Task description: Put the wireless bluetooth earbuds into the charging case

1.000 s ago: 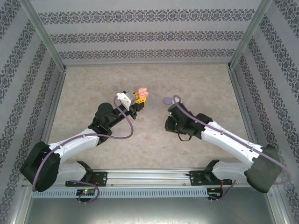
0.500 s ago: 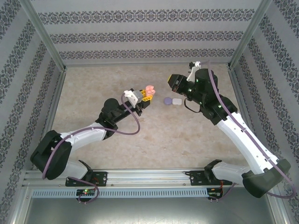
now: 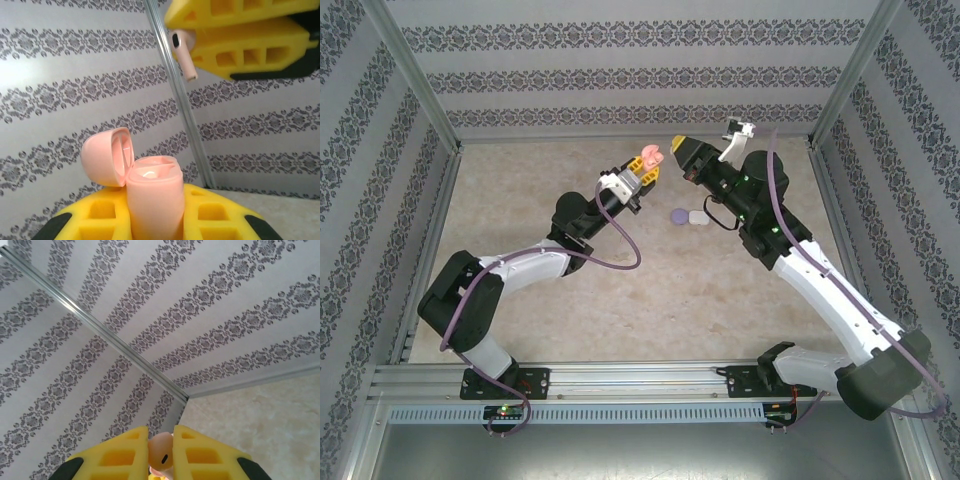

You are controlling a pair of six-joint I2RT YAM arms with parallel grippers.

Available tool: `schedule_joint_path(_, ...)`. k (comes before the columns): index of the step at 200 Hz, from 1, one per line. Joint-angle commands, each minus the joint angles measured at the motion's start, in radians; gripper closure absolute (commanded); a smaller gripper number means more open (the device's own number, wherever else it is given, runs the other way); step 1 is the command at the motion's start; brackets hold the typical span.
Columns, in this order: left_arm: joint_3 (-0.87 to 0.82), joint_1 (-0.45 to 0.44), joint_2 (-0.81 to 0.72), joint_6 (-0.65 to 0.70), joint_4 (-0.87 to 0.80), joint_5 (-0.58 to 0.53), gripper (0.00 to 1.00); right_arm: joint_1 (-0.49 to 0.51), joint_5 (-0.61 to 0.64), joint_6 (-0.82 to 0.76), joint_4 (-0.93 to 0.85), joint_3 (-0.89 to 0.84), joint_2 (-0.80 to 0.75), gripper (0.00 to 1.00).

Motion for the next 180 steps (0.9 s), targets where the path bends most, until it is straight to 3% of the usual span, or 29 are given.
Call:
schedule_joint_path(1, 0.041, -0.011, 0.008, 0.05, 0.093, -0.002, 1.0, 0.025, -0.012, 0.0, 0.215, -0.036, 0.011, 0.85)
schedule_joint_path(67, 0.044, -0.01, -0.003, 0.045, 0.086, 0.008, 1.0, 0.07, 0.007, 0.006, 0.309, -0.072, 0.053, 0.86)
schedule_joint_path(180, 0.024, -0.011, -0.035, 0.047, 0.066, 0.004, 1.0, 0.078, 0.042, 0.008, 0.31, -0.128, 0.042, 0.86)
